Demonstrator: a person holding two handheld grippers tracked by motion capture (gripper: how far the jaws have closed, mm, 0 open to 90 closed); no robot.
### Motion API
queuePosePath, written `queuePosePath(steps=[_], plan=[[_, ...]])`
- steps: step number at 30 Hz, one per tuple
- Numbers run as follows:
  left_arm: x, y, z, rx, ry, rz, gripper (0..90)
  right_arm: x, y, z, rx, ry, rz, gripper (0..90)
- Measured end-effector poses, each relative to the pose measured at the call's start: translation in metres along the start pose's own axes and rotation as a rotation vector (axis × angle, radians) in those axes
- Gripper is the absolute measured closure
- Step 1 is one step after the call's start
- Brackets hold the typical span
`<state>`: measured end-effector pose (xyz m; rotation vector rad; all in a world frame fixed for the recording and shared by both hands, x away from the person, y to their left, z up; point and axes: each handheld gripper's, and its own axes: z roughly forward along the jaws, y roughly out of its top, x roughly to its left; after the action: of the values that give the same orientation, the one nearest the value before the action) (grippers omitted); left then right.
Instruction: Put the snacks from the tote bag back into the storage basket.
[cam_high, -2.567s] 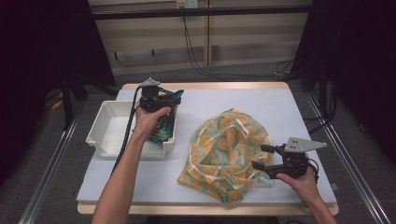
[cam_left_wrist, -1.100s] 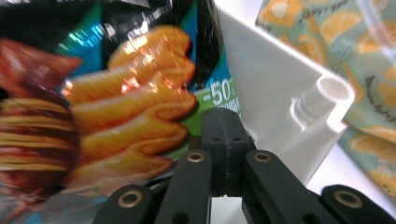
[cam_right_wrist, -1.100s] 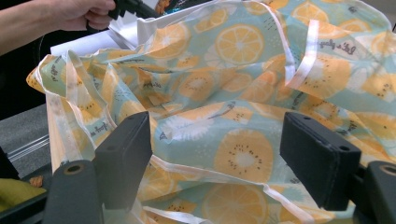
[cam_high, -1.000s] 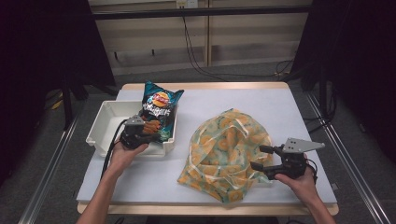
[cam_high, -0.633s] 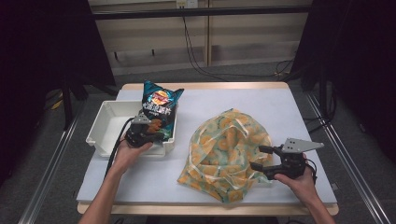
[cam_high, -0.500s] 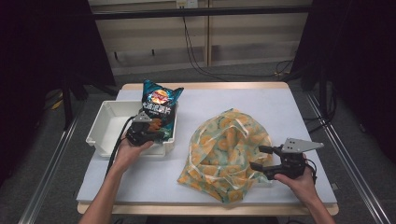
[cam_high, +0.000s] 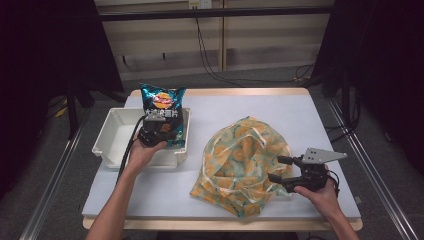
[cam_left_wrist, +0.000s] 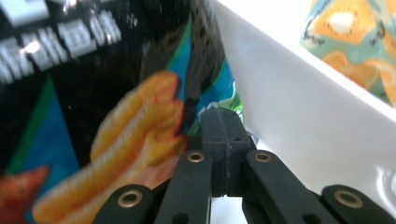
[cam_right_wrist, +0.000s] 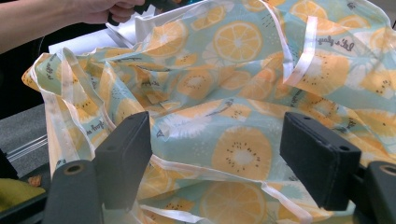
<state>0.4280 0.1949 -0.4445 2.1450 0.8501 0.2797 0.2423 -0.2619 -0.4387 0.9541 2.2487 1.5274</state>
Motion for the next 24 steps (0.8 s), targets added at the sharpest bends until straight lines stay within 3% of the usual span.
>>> queuePosePath(steps=[6,8,10,15,18,22,24], plan=[[0.004,0.007,0.003,-0.007,0.01,-0.006,90.0,0.0,0.0,0.0,0.002,0.0,0.001,24.7],[0.004,0.01,0.004,0.0,0.032,0.005,90.0,0.0,0.0,0.0,0.001,0.001,0.001,24.6],[0.003,0.011,0.006,0.002,0.017,-0.006,90.0,0.0,0.0,0.0,0.0,0.0,0.001,24.7],[0.003,0.007,0.003,0.003,-0.001,0.013,89.7,0.0,0.0,-0.001,-0.001,-0.003,0.003,24.6],[0.002,0.003,-0.001,-0.023,-0.017,-0.01,89.2,0.0,0.0,-0.002,-0.003,-0.001,0.002,24.6],[-0.003,0.002,-0.013,-0.065,-0.026,0.016,87.8,0.001,0.001,-0.002,-0.005,-0.004,0.002,24.6],[-0.007,0.0,-0.019,-0.087,-0.039,0.01,86.7,0.001,0.0,-0.002,-0.005,-0.003,0.0,24.6]])
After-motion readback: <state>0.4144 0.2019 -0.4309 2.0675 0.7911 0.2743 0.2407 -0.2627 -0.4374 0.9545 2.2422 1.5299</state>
